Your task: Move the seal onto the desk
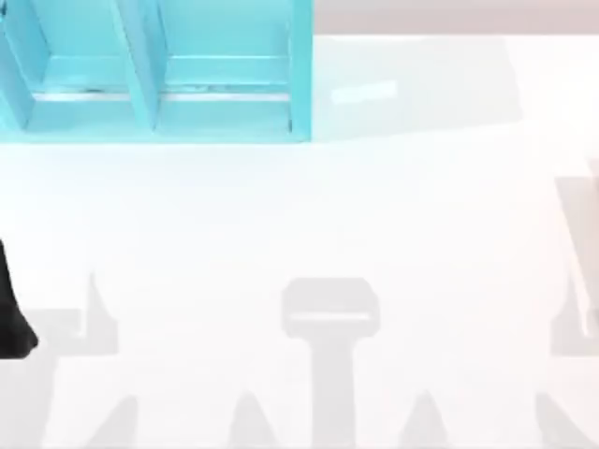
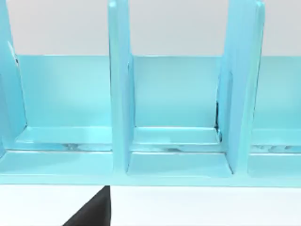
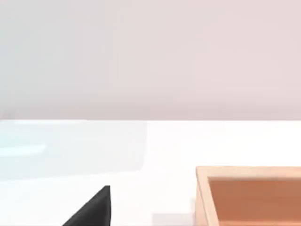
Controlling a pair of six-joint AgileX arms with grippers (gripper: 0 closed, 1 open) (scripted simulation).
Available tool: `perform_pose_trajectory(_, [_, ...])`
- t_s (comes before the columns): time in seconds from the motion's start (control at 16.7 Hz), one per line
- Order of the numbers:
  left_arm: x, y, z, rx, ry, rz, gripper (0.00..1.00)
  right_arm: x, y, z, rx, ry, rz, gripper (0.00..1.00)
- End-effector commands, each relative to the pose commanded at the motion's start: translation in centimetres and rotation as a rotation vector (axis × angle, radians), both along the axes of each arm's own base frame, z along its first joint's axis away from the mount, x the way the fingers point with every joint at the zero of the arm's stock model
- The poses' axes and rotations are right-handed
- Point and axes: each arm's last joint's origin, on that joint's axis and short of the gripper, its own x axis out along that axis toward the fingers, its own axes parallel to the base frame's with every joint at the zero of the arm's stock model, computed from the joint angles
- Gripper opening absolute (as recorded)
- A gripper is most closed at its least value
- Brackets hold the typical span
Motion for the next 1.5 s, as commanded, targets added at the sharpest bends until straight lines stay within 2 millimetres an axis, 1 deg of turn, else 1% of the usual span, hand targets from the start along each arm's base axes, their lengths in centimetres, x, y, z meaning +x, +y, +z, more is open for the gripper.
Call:
perform_pose_trajectory(0.18, [0.0, 0.0, 0.0, 0.0, 0.0, 0.0, 1.0, 0.0, 0.0, 0.2, -0.005, 0.01, -0.005, 1.0])
perform_pose_trajectory(0.3, [0.0, 0.0, 0.0, 0.0, 0.0, 0.0, 1.0, 0.0, -0.3, 1.1, -0.026, 0.06, -0.025, 1.0])
perform_pose_trajectory(0.48, [0.0, 0.0, 0.0, 0.0, 0.0, 0.0, 1.0, 0.4, -0.8, 3.8, -0.076, 0.203, -0.07, 1.0])
perform_pose_trajectory(0.6, [0.0, 0.0, 0.0, 0.0, 0.0, 0.0, 1.0, 1.3, -1.4, 5.9, -0.109, 0.35, -0.101, 1.0])
perform_pose_trajectory(0.78, [0.0, 0.0, 0.0, 0.0, 0.0, 0.0, 1.0, 3.9, -2.9, 8.5, -0.138, 0.644, -0.13, 1.0])
perform_pose_trajectory(0.9, [0.0, 0.0, 0.0, 0.0, 0.0, 0.0, 1.0, 6.3, -4.4, 9.6, -0.136, 0.86, -0.131, 1.0])
perform_pose_trajectory(1.08, [0.0, 0.0, 0.0, 0.0, 0.0, 0.0, 1.0, 9.9, -7.2, 10.1, -0.106, 1.152, -0.109, 1.0])
perform_pose_trajectory(1.2, [0.0, 0.0, 0.0, 0.0, 0.0, 0.0, 1.0, 11.9, -9.1, 10.3, -0.078, 1.3, -0.085, 1.0])
perform_pose_trajectory(1.32, [0.0, 0.0, 0.0, 0.0, 0.0, 0.0, 1.0, 13.5, -11.0, 10.3, -0.049, 1.412, -0.059, 1.0])
perform_pose_trajectory(1.5, [0.0, 0.0, 0.0, 0.0, 0.0, 0.0, 1.0, 15.4, -13.4, 10.2, -0.01, 1.525, -0.023, 1.0])
